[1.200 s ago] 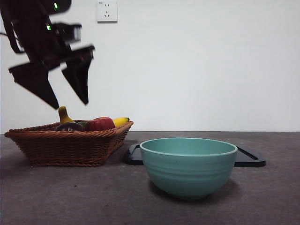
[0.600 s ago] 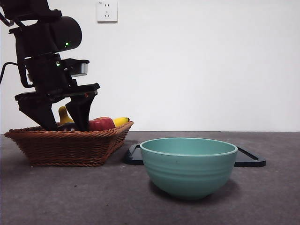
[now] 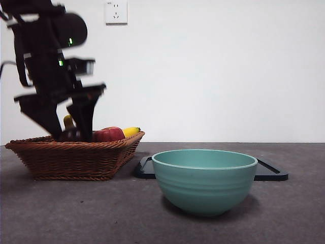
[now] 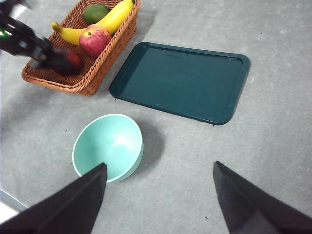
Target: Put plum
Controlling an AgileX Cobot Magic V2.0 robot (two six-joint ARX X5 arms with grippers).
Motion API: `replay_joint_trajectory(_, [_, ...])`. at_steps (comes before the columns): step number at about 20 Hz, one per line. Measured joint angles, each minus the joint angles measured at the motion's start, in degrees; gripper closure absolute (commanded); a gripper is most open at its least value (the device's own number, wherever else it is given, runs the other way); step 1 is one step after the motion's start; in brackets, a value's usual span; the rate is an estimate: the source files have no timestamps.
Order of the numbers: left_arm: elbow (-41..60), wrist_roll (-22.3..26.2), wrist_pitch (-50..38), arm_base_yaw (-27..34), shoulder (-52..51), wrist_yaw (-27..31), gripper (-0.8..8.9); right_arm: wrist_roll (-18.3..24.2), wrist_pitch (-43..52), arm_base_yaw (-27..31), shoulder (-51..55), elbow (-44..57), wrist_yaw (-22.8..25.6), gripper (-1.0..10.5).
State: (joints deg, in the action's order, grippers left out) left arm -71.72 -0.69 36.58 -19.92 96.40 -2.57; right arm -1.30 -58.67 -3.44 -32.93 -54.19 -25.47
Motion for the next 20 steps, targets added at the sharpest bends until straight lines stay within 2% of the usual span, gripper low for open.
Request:
replay_joint_trajectory(4, [0.0,0.0,4.1,-3.5,-10.6,-0.5,5.37,0.0,0.0,0.0,0.0,0.0,0.0,6.0])
replay_joint_trajectory(9, [0.0,-0.1,6.1,-14.0,-20.0,-5.0,5.37,0.0,0.0,0.0,0.0,0.0,0.0,6.0])
replay_joint_trajectory(15, [0.0,0.0,5.3,-26.1,-15.9,-5.2,5.36,0.0,0.0,0.0,0.0,0.0,0.0,6.0])
replay_joint_trajectory(20, [0.0,0.8,1.8,-31.4,-6.9,-5.2,5.37,0.0,-0.1,0.0,0.0,0.0,0.0,6.0])
